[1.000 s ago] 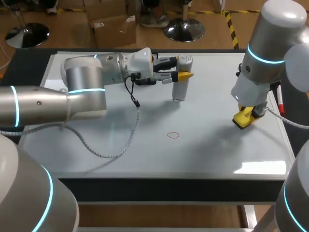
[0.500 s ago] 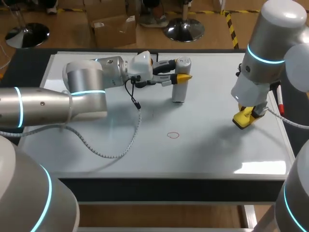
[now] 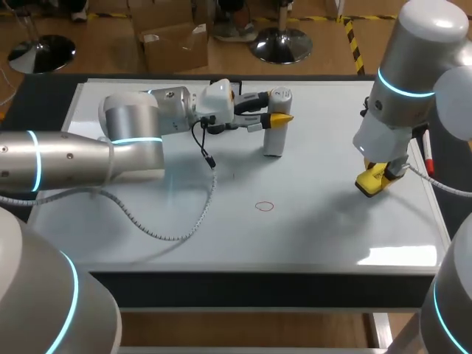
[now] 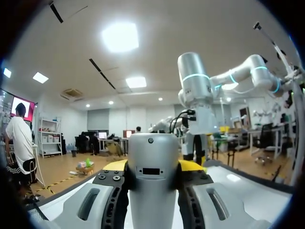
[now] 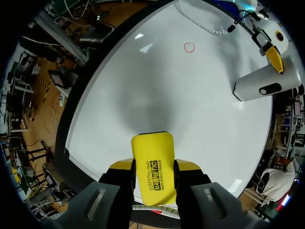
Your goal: Pick up the inspection probe, press it on each red-marked spot on the whiteboard one by one, put down the probe, pick up the eraser, and wipe off all the red marks.
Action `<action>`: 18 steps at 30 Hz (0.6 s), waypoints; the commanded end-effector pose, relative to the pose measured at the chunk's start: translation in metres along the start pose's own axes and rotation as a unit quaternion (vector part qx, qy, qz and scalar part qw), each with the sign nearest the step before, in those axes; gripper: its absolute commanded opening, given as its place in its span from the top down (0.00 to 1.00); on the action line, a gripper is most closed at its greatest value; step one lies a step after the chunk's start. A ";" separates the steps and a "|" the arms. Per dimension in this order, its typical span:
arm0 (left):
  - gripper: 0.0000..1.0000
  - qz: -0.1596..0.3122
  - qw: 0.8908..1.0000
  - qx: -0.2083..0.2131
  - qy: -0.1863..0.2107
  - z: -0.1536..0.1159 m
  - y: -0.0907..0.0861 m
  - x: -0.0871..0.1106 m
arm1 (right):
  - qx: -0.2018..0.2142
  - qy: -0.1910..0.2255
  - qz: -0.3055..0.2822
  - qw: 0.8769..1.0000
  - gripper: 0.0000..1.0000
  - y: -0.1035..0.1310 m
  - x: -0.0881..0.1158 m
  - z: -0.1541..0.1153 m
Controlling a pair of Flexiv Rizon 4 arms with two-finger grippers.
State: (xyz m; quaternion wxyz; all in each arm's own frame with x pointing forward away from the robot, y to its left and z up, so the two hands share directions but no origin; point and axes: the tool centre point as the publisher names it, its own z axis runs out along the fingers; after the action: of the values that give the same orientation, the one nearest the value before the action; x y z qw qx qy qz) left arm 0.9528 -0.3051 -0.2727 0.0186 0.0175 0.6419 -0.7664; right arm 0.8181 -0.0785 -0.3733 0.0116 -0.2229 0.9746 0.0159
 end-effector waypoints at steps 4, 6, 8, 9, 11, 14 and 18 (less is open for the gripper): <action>1.00 -0.004 1.000 -0.013 0.005 -0.002 0.003 -0.002 | 0.001 0.001 -0.001 1.000 1.00 -0.001 0.000 -0.001; 1.00 -0.004 1.000 -0.013 0.005 -0.002 0.003 -0.002 | 0.001 0.001 -0.001 1.000 1.00 -0.001 0.000 -0.001; 1.00 -0.003 1.000 -0.014 0.005 -0.003 0.002 -0.001 | 0.001 0.001 -0.001 1.000 1.00 -0.001 0.000 -0.001; 1.00 -0.004 1.000 -0.015 0.005 -0.003 0.002 -0.001 | 0.001 0.001 -0.001 1.000 1.00 -0.001 0.000 -0.001; 1.00 -0.003 1.000 -0.015 0.005 -0.004 0.002 -0.001 | 0.001 0.001 -0.001 1.000 1.00 -0.001 0.000 -0.001; 1.00 -0.004 1.000 -0.015 0.005 -0.004 -0.003 0.000 | 0.001 0.001 -0.001 1.000 1.00 -0.001 0.000 -0.001; 1.00 -0.010 1.000 -0.014 0.008 -0.001 -0.015 0.003 | 0.001 0.001 -0.001 1.000 1.00 -0.001 0.000 -0.001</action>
State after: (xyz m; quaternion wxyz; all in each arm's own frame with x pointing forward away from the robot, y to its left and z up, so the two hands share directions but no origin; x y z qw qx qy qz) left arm 0.9511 -0.3037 -0.2671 0.0070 0.0195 0.6464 -0.7627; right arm 0.8181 -0.0785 -0.3733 0.0116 -0.2229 0.9746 0.0159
